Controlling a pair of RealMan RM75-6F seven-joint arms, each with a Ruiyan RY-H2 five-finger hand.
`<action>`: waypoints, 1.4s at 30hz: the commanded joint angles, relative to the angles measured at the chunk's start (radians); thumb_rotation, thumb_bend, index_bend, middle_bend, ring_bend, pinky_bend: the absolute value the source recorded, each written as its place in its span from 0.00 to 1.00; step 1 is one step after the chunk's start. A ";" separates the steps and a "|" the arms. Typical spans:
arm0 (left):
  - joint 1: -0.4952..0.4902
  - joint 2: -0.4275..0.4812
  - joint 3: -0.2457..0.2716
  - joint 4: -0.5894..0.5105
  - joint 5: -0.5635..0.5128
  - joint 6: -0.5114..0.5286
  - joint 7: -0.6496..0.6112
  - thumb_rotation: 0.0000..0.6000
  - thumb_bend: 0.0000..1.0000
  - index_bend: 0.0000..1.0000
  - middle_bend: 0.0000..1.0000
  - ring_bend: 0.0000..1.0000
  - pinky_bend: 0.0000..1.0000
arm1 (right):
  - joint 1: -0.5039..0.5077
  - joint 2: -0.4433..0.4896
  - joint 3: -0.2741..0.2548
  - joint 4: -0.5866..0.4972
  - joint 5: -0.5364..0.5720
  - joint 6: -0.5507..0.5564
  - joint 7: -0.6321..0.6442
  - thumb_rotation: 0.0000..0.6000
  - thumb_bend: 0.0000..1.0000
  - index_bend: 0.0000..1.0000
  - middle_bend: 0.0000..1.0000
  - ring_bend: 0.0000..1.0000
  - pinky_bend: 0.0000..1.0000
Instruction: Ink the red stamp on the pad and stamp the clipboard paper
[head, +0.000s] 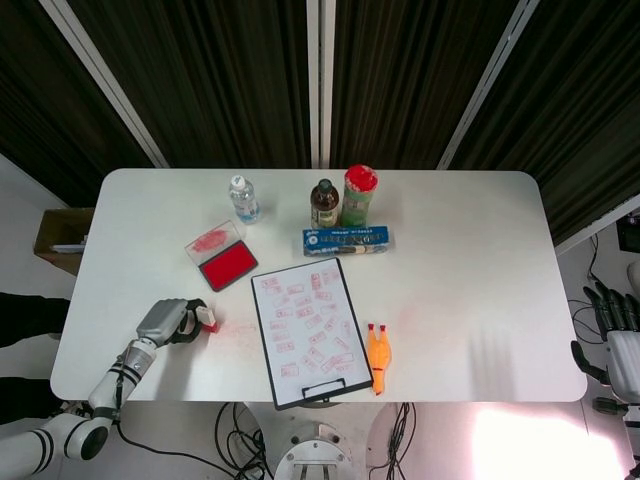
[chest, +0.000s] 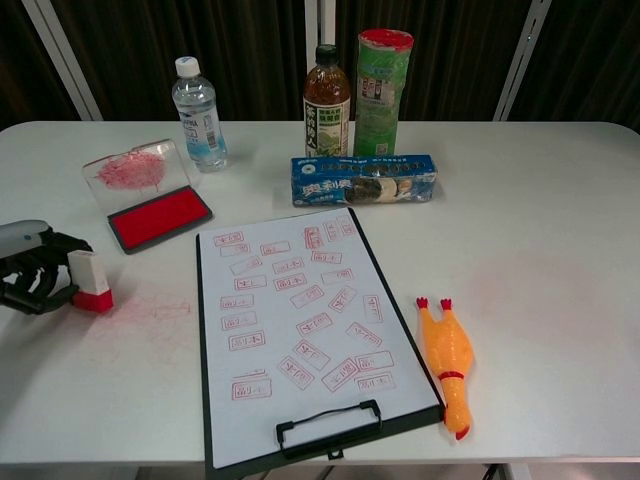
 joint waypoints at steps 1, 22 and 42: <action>0.002 0.002 0.000 -0.001 0.003 0.002 -0.002 1.00 0.50 0.41 0.50 0.64 0.76 | 0.000 0.000 0.000 0.000 0.000 0.000 0.000 1.00 0.31 0.00 0.00 0.00 0.00; 0.005 0.017 0.010 -0.005 0.027 -0.006 -0.025 1.00 0.50 0.37 0.41 0.58 0.72 | -0.001 -0.004 0.001 0.002 0.003 0.000 -0.001 1.00 0.32 0.00 0.00 0.00 0.00; 0.033 0.104 -0.006 -0.027 0.027 0.065 0.002 1.00 0.50 0.19 0.25 0.50 0.67 | -0.004 0.008 0.006 -0.011 0.001 0.012 0.000 1.00 0.32 0.00 0.00 0.00 0.00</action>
